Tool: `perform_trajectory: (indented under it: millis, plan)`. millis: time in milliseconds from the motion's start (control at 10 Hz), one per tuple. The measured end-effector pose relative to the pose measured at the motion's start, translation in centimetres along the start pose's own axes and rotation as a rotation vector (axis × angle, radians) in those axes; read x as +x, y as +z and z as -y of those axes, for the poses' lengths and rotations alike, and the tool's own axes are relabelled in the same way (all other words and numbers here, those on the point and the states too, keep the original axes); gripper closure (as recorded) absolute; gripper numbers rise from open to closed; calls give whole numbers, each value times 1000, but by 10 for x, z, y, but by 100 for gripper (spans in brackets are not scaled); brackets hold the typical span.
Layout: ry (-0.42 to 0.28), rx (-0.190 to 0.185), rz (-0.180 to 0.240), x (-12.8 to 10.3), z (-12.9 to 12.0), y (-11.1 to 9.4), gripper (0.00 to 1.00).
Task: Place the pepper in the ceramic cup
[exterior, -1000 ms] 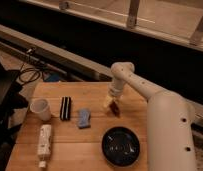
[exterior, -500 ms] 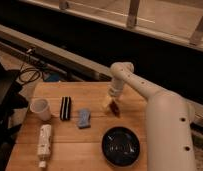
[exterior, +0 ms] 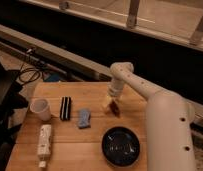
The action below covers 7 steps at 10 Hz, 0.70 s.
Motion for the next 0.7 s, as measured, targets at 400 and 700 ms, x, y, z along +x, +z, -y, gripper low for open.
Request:
perform_trajectory:
  millis: [400,700]
  plan:
    - [-11,33,10,2,-1,1,44]
    - [-7,52,29,4,2,1,76]
